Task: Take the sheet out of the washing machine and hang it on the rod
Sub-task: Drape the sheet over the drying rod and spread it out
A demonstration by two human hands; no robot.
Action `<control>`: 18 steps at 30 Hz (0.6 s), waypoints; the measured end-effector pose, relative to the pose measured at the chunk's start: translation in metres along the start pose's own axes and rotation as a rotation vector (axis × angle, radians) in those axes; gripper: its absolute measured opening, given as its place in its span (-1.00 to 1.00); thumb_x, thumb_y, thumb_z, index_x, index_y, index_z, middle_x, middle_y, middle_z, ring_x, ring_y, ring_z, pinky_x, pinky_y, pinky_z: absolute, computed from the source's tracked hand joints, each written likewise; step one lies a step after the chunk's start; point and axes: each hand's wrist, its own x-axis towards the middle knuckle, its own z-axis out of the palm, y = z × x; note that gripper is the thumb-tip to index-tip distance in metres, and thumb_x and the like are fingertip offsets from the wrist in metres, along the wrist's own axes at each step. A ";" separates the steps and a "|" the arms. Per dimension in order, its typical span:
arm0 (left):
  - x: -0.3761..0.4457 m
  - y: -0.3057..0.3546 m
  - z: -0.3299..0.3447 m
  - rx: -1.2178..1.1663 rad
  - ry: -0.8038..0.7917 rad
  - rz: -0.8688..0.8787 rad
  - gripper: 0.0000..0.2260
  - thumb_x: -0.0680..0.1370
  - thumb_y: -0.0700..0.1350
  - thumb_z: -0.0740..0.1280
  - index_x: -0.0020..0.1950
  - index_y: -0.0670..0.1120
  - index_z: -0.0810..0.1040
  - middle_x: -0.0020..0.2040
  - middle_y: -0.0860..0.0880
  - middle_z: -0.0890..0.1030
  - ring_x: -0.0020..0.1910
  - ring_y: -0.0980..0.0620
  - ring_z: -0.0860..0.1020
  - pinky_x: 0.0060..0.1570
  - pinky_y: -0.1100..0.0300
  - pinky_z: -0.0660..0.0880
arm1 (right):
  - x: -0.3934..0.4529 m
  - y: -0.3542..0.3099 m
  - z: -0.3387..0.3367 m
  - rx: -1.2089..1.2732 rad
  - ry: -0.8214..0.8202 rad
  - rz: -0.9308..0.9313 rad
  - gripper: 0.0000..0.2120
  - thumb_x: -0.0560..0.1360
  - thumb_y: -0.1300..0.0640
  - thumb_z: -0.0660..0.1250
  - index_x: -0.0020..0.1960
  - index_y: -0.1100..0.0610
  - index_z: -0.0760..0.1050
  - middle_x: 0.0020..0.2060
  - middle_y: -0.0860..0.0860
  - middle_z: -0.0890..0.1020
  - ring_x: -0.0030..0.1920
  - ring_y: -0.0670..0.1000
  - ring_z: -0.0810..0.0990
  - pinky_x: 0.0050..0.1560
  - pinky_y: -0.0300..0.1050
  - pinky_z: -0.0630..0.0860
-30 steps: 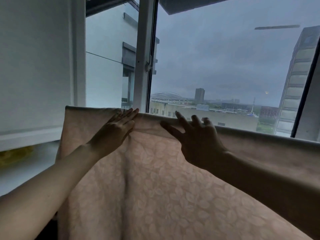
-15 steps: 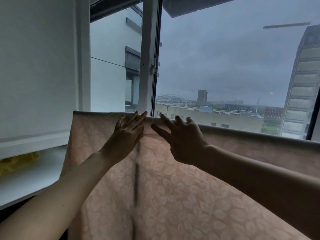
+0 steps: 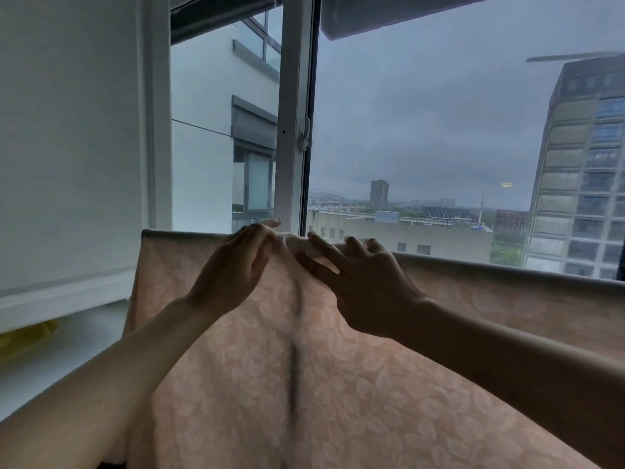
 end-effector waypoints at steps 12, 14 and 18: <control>0.029 -0.068 -0.029 -0.014 -0.224 -0.138 -0.89 0.57 -0.22 0.30 0.02 -0.14 0.61 -0.08 -0.09 0.66 -0.08 -0.02 0.60 -0.07 0.25 0.42 | 0.016 -0.014 0.003 -0.005 -0.011 0.044 -0.30 0.39 0.01 0.30 0.50 -0.06 0.19 0.46 0.16 0.29 0.02 0.22 0.52 -0.12 0.04 0.45; 0.024 -0.068 -0.027 -0.036 -0.152 -0.138 -0.92 0.59 -0.23 0.27 -0.04 -0.13 0.56 -0.10 -0.06 0.64 -0.11 -0.01 0.60 -0.10 0.20 0.47 | 0.021 -0.017 0.002 -0.006 -0.013 0.029 -0.30 0.40 0.00 0.29 0.51 -0.04 0.18 0.46 0.15 0.28 0.00 0.21 0.53 -0.15 0.02 0.44; -0.002 -0.061 -0.030 -0.131 0.086 -0.127 -0.88 0.63 -0.16 0.18 -0.01 -0.14 0.49 -0.01 0.03 0.57 -0.04 0.14 0.52 -0.04 0.52 0.36 | 0.026 -0.015 0.001 -0.004 -0.014 -0.019 -0.32 0.43 0.01 0.28 0.51 -0.04 0.16 0.47 0.14 0.27 -0.07 0.16 0.54 -0.25 -0.03 0.46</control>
